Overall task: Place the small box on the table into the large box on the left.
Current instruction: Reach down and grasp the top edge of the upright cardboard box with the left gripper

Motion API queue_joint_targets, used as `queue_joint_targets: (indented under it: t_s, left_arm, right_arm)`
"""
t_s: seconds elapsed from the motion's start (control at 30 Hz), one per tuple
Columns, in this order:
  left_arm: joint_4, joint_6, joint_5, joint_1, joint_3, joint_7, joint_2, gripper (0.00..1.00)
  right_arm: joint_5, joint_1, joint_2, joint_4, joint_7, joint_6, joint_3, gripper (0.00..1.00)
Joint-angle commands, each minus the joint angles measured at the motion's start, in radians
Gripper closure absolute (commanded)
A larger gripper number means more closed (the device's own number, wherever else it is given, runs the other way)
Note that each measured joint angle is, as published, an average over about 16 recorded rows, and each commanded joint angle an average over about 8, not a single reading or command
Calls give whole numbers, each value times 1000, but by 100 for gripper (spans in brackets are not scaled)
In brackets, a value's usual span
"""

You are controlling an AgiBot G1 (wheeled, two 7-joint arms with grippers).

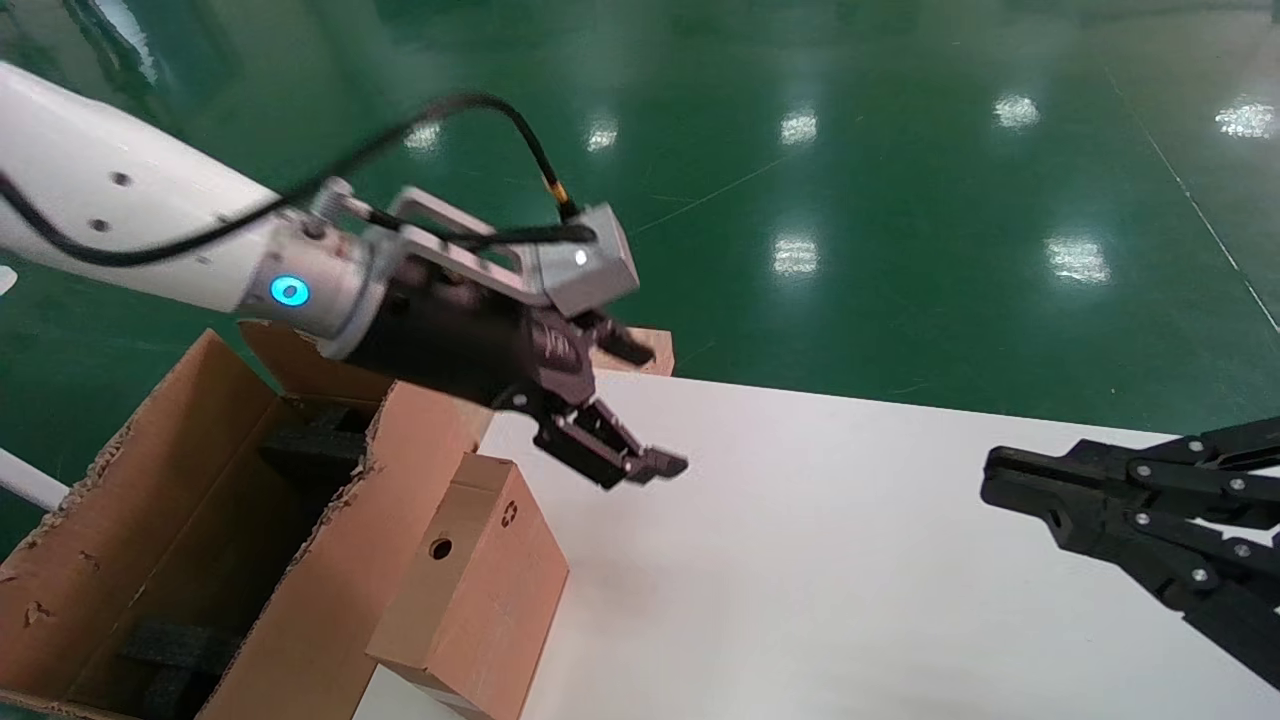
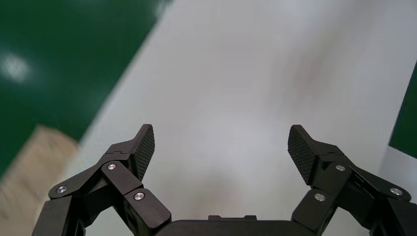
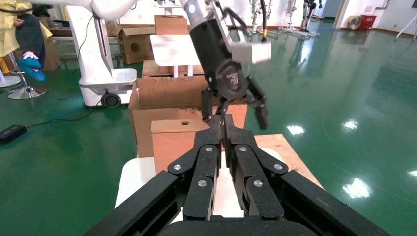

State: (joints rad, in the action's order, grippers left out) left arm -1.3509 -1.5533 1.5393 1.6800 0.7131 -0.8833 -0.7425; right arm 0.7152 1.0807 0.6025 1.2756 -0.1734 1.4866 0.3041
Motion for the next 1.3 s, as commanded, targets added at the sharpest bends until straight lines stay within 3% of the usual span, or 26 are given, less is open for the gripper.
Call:
queue_joint_targets:
  t_s: [0.03,0.23,0.63,1.1,1.3]
  left_arm:
    - [3,-25,35,35,57,-76,-21,0]
    - [0,-27,99,112,164,-163,-27,0]
    - [23,-16,136,133,221,-192,-52,0]
    - [3,-21,302,264,516,-452,-171,0]
    - [2,-31,280,334,651,-532,-199,0]
  right_arm:
    - [0,0,0,0,0,0,0,100]
    - [0,0,0,0,0,0,0,100]
    - [0,0,0,-1,0,0,0,100]
    - [-1,0,0,-1,1,0,1,100]
    - [-1,0,0,-1,1,0,1,100]
